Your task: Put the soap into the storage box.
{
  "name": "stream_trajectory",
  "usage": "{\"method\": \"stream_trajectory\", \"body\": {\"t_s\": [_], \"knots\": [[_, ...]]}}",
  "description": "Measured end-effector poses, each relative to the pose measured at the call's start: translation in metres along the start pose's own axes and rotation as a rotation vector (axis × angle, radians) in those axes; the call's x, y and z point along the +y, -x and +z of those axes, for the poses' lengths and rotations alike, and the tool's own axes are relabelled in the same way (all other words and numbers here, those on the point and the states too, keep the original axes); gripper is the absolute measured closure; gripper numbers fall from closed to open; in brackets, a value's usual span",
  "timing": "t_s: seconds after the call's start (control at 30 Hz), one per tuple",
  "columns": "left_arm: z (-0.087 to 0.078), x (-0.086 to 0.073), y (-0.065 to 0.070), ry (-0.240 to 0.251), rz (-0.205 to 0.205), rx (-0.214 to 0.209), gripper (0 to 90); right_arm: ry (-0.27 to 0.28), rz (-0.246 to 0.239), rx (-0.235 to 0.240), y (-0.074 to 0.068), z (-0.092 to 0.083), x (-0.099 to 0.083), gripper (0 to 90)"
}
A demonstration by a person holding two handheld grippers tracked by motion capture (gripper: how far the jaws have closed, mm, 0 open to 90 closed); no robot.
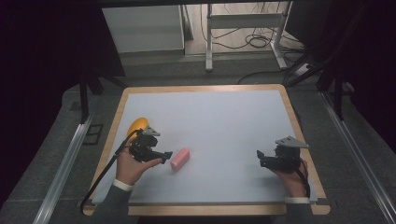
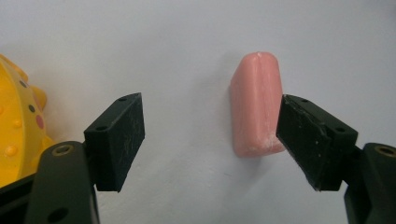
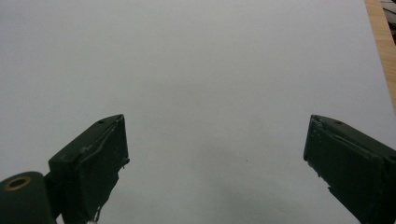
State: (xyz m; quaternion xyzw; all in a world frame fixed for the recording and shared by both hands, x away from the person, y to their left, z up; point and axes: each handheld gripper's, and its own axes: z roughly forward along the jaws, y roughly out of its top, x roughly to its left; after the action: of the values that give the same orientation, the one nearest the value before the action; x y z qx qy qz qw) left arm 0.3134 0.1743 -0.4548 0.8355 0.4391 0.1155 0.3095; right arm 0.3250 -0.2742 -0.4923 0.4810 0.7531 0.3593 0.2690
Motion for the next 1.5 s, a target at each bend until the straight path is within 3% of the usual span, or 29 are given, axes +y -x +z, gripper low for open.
{"method": "stream_trajectory", "body": {"t_s": [0.4,0.97,1.5], "knots": [[0.011,0.003,0.002,-0.022,-0.019,-0.001,23.5,-0.008,-0.007,-0.002,-0.001,0.003,-0.001,6.1],[0.033,0.018,0.022,-0.073,0.045,-0.006,22.6,-0.007,-0.014,0.001,-0.002,0.003,-0.001,6.1],[0.052,0.022,0.030,-0.126,0.049,-0.005,24.0,-0.013,-0.023,-0.001,-0.002,0.005,-0.002,6.1]]}}
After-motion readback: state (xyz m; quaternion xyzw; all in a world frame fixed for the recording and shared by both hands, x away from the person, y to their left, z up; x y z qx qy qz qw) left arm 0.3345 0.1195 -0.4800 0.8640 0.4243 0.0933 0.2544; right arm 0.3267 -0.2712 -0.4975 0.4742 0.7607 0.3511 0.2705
